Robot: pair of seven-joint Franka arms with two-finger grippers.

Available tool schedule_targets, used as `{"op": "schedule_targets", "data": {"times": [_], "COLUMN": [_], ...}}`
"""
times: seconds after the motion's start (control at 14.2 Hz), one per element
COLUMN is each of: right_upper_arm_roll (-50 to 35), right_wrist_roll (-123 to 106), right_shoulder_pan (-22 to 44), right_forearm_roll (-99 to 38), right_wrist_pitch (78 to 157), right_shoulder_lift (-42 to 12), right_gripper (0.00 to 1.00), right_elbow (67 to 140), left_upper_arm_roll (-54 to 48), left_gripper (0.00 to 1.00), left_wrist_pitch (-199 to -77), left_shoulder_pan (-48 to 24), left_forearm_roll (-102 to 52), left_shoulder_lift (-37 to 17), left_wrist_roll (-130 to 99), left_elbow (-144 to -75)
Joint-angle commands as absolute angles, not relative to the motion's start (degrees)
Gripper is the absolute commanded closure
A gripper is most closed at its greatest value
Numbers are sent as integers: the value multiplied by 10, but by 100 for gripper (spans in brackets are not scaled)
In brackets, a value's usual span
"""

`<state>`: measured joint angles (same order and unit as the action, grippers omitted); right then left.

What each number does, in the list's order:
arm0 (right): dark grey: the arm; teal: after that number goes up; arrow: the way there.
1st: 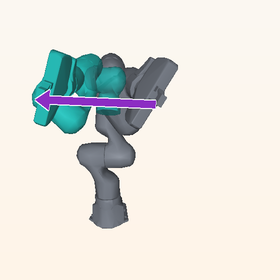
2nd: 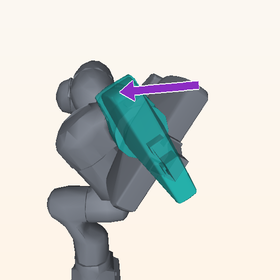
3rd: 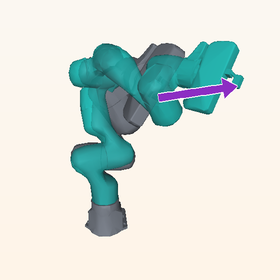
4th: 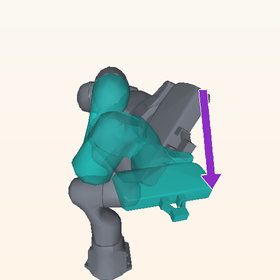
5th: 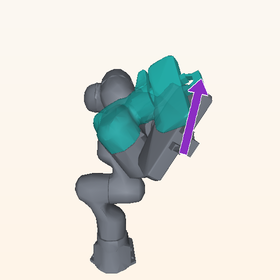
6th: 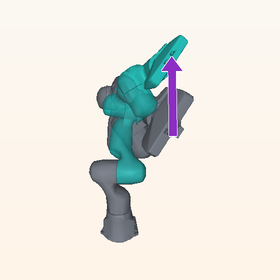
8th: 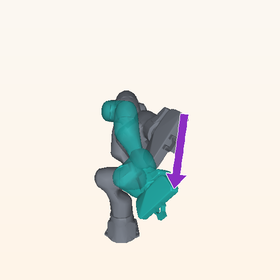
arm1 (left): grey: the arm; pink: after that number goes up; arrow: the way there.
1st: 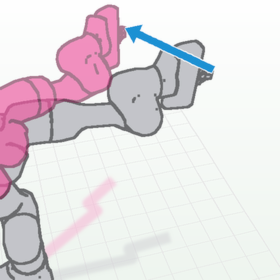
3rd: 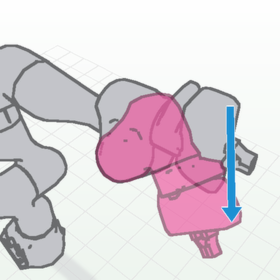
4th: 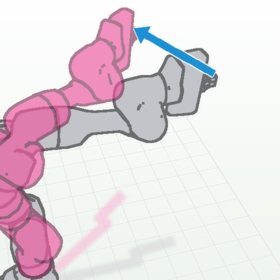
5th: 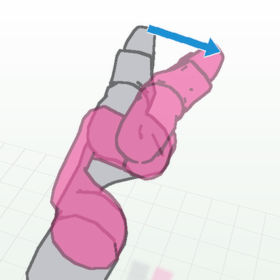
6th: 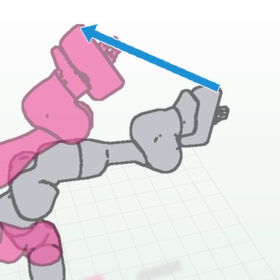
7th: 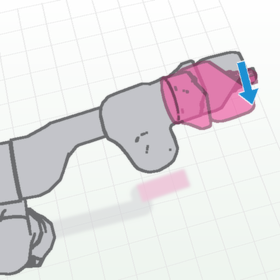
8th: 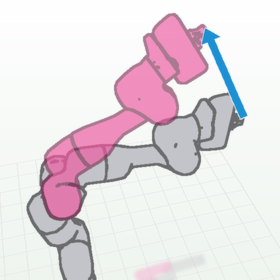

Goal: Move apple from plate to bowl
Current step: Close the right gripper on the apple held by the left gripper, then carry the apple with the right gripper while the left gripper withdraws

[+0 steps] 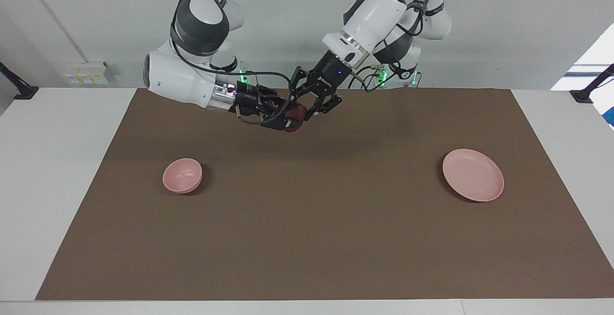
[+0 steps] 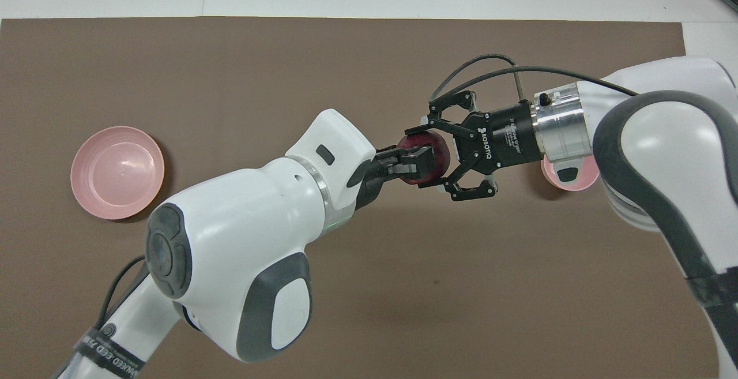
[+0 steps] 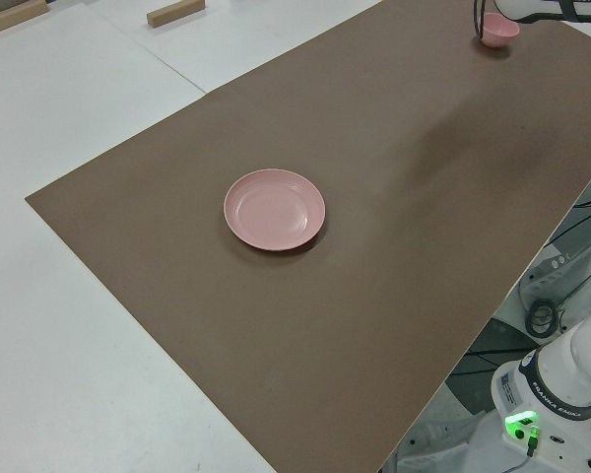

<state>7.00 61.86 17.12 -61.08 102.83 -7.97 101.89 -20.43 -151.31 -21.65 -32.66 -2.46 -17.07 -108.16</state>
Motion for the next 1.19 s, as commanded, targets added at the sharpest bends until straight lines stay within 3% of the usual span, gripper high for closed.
{"op": "schedule_targets", "data": {"times": [0.0,0.28,0.49,0.77,1.12], "right_upper_arm_roll": [70,70,70,71,71], "right_wrist_roll": [589,537,437,237,35], "right_shoulder_pan": [135,110,85,58,29], "right_forearm_roll": [-599,-531,-424,-243,-114], "right_wrist_pitch": [1006,987,983,997,1093], "right_shoulder_lift": [-83,-82,-82,-81,-82], "right_gripper": [100,100,100,100,100], "right_elbow": [1009,1012,1015,1024,1084], "left_upper_arm_roll": [-200,-196,-193,-192,-192], "left_gripper": [0,0,0,0,0], "left_wrist_pitch": [-1492,-1455,-1376,-1288,-1175], "left_shoulder_pan": [-225,-215,-162,-118,-62], "left_forearm_roll": [-333,-329,-314,-173,-45], "left_shoulder_lift": [-23,-22,-21,-19,-19], "left_wrist_roll": [-175,-171,-164,-163,-136], "left_elbow": [-1070,-1070,-1071,-1070,-1024]}}
